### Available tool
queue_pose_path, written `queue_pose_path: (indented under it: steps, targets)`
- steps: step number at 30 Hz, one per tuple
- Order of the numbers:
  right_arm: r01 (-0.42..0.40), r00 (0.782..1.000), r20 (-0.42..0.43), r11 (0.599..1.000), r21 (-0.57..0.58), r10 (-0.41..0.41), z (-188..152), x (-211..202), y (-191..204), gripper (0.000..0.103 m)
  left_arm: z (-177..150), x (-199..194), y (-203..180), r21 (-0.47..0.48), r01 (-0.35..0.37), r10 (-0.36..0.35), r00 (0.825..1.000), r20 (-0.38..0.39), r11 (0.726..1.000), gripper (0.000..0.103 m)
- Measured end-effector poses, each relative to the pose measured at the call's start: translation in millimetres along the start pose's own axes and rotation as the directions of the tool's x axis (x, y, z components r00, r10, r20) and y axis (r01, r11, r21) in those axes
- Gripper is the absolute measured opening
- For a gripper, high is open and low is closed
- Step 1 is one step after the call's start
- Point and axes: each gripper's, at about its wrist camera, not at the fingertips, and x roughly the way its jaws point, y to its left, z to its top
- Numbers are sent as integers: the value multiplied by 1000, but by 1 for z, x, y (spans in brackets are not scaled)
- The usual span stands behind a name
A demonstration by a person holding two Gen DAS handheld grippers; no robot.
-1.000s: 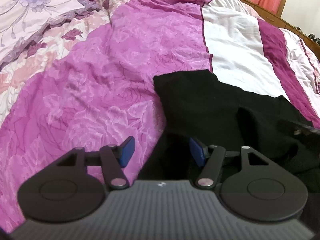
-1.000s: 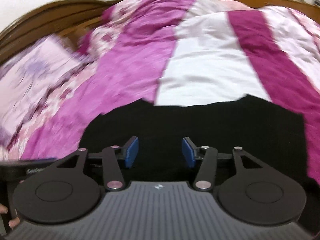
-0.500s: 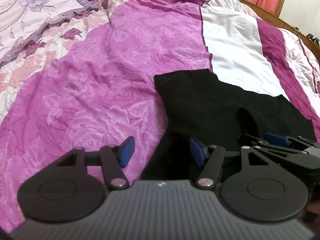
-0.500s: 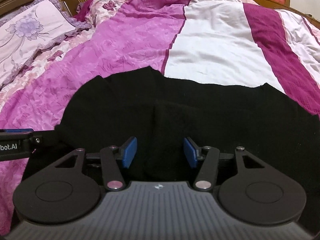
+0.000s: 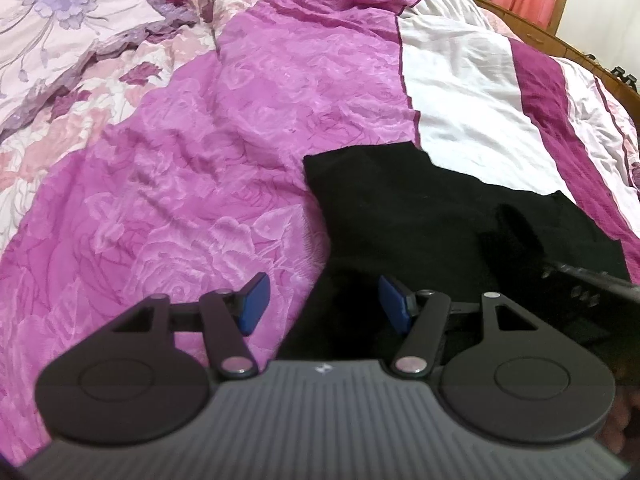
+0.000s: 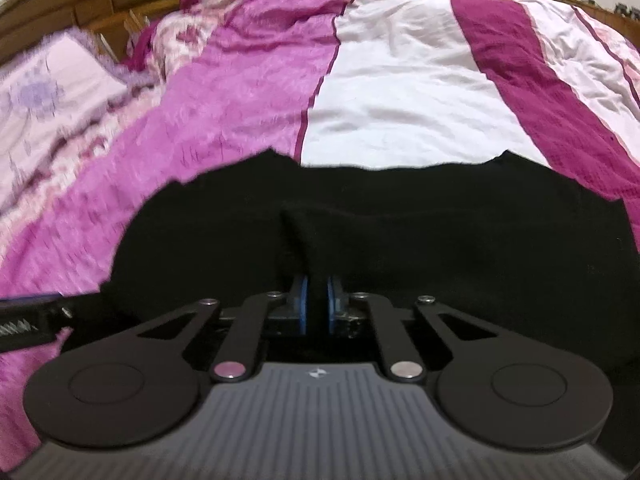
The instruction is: Fold small clothes
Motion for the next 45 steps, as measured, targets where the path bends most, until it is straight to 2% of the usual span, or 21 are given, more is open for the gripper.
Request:
queue_pose_path:
  steps: [6,14,20,29,33,37,40,42,45]
  targets:
    - [-68,996,69,995,69,63,17,-37,-31,8,5,1,-13,27,11,-12,1000,9,1000,62]
    - [-91,988,143,978,186,65,35,-79,-92,8,10,6,-28,52,14,-15,1000,21,999,62]
    - [-56,984,178,969,240,13,36,-97,-141,8,12,13,-36,73,7,-9,1000,25,997,62]
    - [13,990,125,928,372,-64,14,-84,-205,8,7,29,-44,118,-34,33,999,11,992,62]
    - [46,993,84,909,413,-88,-2,-72,-221,8,4,36,-43,117,-44,45,999,-6,992,62]
    - [116,986,57,883,455,-158,-16,-65,-236,9,2,40,-42,117,-47,49,999,-11,992,62]
    - [123,984,53,870,477,-168,-21,-69,-244,10,1,41,-43,122,-50,52,999,-13,991,62]
    - [123,983,66,876,466,-174,-19,-75,-243,10,1,42,-44,122,-52,54,998,-13,991,62]
    - [83,982,122,915,395,-142,-15,-88,-224,10,0,43,-44,118,-55,57,998,-13,992,62]
